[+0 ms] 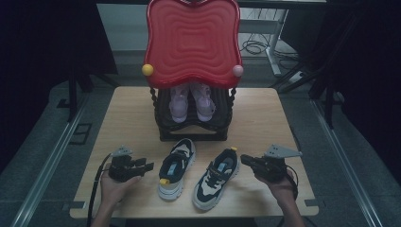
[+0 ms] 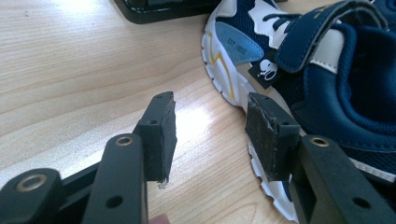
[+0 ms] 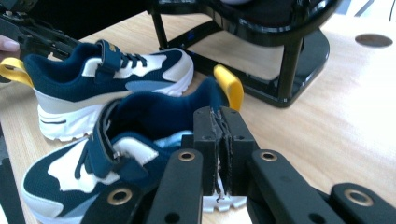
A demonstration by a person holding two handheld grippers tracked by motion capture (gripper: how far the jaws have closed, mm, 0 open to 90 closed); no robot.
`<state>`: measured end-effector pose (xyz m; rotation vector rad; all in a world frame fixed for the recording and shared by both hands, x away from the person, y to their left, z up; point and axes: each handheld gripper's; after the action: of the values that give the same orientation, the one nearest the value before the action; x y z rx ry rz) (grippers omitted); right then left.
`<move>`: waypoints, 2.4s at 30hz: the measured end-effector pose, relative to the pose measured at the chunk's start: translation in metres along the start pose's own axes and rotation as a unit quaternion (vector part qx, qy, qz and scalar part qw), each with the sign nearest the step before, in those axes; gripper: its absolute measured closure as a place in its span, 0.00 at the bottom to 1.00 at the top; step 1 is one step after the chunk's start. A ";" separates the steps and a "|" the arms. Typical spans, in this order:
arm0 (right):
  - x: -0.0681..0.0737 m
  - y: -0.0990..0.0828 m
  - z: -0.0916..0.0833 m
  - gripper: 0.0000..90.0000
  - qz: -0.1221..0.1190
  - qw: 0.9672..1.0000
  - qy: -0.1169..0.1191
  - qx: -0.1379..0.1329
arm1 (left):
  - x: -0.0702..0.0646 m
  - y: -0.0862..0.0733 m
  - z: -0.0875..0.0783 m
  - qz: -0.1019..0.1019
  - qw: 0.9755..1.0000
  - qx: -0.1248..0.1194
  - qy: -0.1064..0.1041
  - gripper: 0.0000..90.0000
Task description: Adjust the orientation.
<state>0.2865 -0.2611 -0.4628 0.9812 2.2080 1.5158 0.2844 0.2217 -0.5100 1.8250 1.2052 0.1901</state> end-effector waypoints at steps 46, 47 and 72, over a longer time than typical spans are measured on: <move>-0.060 0.019 0.077 1.00 -0.011 0.983 0.159 0.087 | 0.004 -0.005 0.002 -0.010 1.000 0.013 -0.011 0.59; -0.059 0.019 0.075 1.00 -0.013 0.984 0.158 0.087 | 0.004 -0.005 0.002 -0.011 1.000 0.013 -0.011 0.59; -0.045 -0.014 0.018 1.00 -0.015 0.988 0.143 0.058 | 0.003 -0.005 0.004 -0.012 1.000 0.015 -0.015 0.59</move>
<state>0.3248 -0.2818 -0.4892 0.8001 2.5198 1.6182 0.2844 0.2221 -0.5166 1.8318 1.2139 0.1325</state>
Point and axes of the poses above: each handheld gripper's, and its own axes: z roughly forward along the jaws, y roughly out of its top, x roughly to its left, and after that the axes turned 4 degrees about -x, right-handed
